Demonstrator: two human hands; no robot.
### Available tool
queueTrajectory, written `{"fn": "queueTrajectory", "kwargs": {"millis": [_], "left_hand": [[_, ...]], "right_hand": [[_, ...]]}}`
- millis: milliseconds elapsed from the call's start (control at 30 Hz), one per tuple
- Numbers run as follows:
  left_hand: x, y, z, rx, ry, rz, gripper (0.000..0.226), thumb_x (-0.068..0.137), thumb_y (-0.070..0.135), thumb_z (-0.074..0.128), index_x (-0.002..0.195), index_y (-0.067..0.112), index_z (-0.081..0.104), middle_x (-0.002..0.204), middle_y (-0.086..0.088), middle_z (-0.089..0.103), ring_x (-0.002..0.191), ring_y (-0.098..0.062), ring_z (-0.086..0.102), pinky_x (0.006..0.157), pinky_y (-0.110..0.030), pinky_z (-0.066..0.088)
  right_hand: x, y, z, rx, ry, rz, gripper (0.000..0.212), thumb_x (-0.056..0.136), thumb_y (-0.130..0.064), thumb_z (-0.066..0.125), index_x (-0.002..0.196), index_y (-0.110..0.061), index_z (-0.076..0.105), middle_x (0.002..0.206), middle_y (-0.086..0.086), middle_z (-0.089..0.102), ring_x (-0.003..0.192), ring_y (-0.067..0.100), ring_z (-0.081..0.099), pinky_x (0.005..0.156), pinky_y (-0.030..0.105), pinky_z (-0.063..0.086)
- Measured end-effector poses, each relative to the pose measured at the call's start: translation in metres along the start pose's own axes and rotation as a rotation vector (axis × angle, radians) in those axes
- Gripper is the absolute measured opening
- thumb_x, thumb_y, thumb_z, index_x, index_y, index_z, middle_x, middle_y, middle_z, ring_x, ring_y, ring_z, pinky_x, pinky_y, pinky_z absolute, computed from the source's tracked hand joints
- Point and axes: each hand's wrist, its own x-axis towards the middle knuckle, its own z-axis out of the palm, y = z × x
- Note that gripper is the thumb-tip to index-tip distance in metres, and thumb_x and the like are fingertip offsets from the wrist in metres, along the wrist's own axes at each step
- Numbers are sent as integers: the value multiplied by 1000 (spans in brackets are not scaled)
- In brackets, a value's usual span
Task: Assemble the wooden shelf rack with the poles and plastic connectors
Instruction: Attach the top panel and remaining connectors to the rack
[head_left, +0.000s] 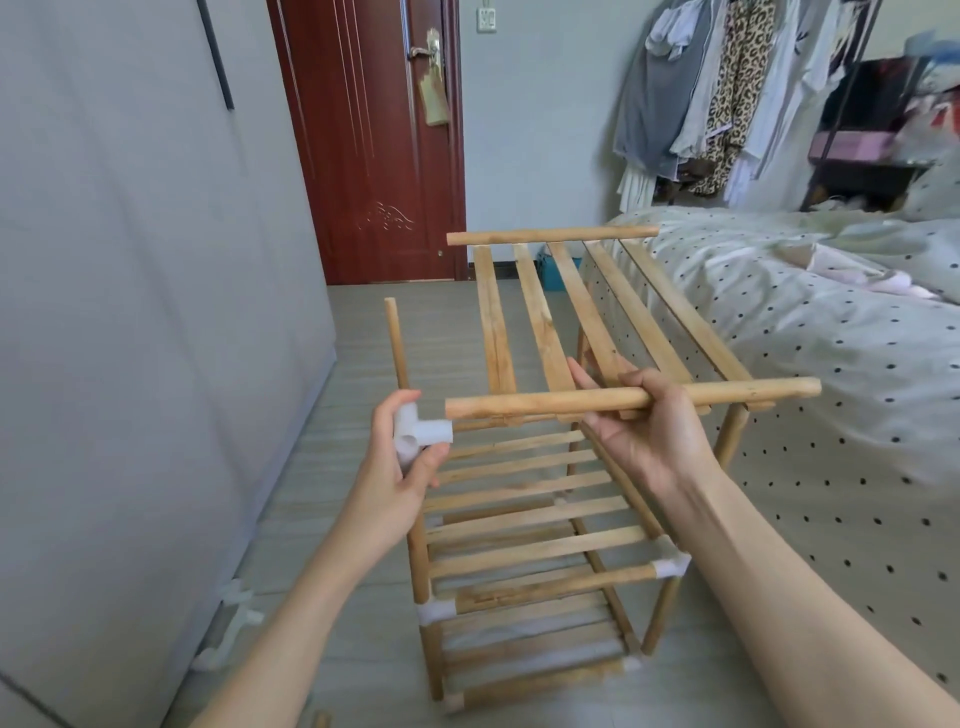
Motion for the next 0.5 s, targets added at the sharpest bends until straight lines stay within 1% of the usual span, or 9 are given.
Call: {"fn": "queueTrajectory", "kwargs": {"millis": [33, 67, 133, 200, 267, 333, 367, 433, 500], "left_hand": [[1, -2, -1, 1, 17, 5, 44, 94, 15, 51, 111, 50, 33, 86, -7, 54, 61, 2, 58, 62, -10, 47], [3, -3, -2, -9, 44, 13, 43, 94, 12, 51, 111, 48, 33, 84, -6, 52, 59, 2, 56, 60, -11, 48], [5, -7, -6, -52, 84, 27, 42, 94, 8, 49, 110, 44, 34, 87, -2, 50, 61, 5, 55, 59, -12, 50], [8, -9, -10, -75, 84, 28, 43, 94, 8, 49, 110, 46, 34, 91, -1, 49, 63, 6, 56, 58, -11, 48], [10, -13, -13, -64, 82, 20, 44, 95, 10, 49, 109, 48, 34, 85, -2, 49, 58, 3, 55, 57, -12, 47], [13, -16, -17, -58, 91, 21, 44, 95, 10, 49, 110, 49, 35, 78, -3, 49, 54, 0, 51, 57, -15, 47], [14, -18, -20, -67, 94, 21, 46, 95, 9, 49, 109, 50, 36, 78, -3, 49, 54, 0, 50, 56, -17, 47], [17, -20, -26, -86, 103, 8, 51, 94, 8, 50, 104, 56, 39, 86, -4, 48, 57, -2, 50, 56, -18, 47], [18, -21, -32, -113, 109, 1, 57, 92, 3, 51, 100, 59, 43, 92, -5, 47, 60, -4, 50, 57, -19, 47]], "right_hand": [[0, -1, -2, -4, 2, 1, 20, 87, 3, 41, 102, -7, 48, 122, 24, 54, 100, 40, 65, 81, 59, 51], [1, -1, -5, -18, 2, 3, 24, 87, 3, 40, 107, -5, 50, 124, 23, 55, 100, 39, 65, 83, 59, 50], [1, -1, -9, -81, 8, 6, 39, 88, 2, 38, 125, -4, 48, 129, 19, 54, 101, 36, 65, 87, 57, 49], [0, -2, -10, -162, 19, 1, 43, 89, 0, 38, 131, -7, 46, 128, 16, 56, 102, 34, 65, 94, 55, 47], [-1, -5, -10, -204, 22, -8, 37, 89, -3, 41, 125, -4, 49, 124, 17, 60, 103, 34, 65, 96, 54, 46], [-2, -12, -9, -224, 37, -33, 32, 91, -11, 46, 120, 2, 51, 117, 21, 64, 103, 34, 65, 92, 52, 49], [-3, -16, -9, -253, 48, -47, 35, 93, -19, 48, 119, 5, 51, 112, 23, 65, 103, 33, 65, 92, 51, 50], [-5, -23, -8, -315, 58, -80, 47, 94, -36, 48, 112, 7, 55, 106, 24, 67, 100, 34, 66, 89, 45, 53], [-7, -29, -10, -327, 64, -109, 56, 92, -47, 48, 106, 6, 60, 103, 25, 68, 95, 34, 68, 75, 36, 59]]}}
